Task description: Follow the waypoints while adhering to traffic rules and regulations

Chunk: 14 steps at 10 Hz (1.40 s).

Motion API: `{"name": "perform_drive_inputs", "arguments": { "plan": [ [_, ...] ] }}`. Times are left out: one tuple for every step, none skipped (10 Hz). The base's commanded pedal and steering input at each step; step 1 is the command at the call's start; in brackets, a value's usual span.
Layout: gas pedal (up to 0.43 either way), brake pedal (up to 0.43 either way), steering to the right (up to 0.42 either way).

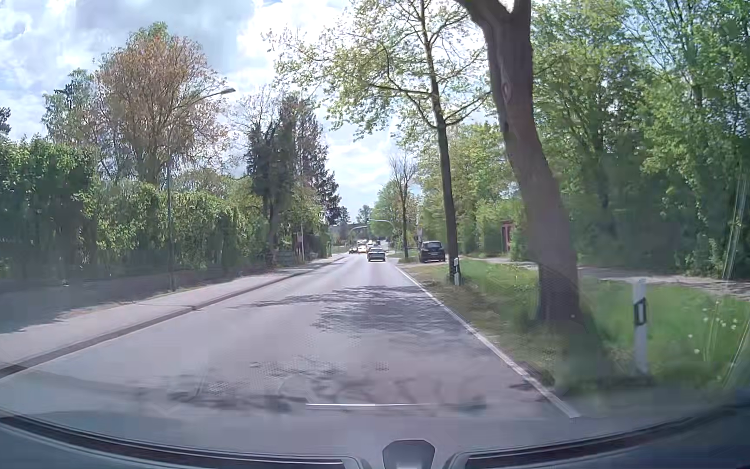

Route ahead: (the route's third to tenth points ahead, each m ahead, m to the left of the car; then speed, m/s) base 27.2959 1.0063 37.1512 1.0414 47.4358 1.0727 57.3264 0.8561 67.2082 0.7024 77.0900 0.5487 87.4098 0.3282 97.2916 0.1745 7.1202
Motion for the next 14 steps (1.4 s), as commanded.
{"name": "perform_drive_inputs", "arguments": {
  "plan": [
    [0.000,0.012,-0.005],
    [0.000,0.012,-0.005],
    [0.000,0.012,-0.005],
    [0.000,0.000,-0.005],
    [0.000,0.000,-0.005],
    [0.000,0.006,-0.005],
    [0.000,0.012,-0.005],
    [0.000,0.012,-0.005],
    [0.000,0.012,-0.005],
    [0.000,0.018,-0.005],
    [0.000,0.018,-0.005],
    [0.000,0.024,-0.005],
    [0.000,0.024,-0.005],
    [0.000,0.030,-0.005]
  ]
}}
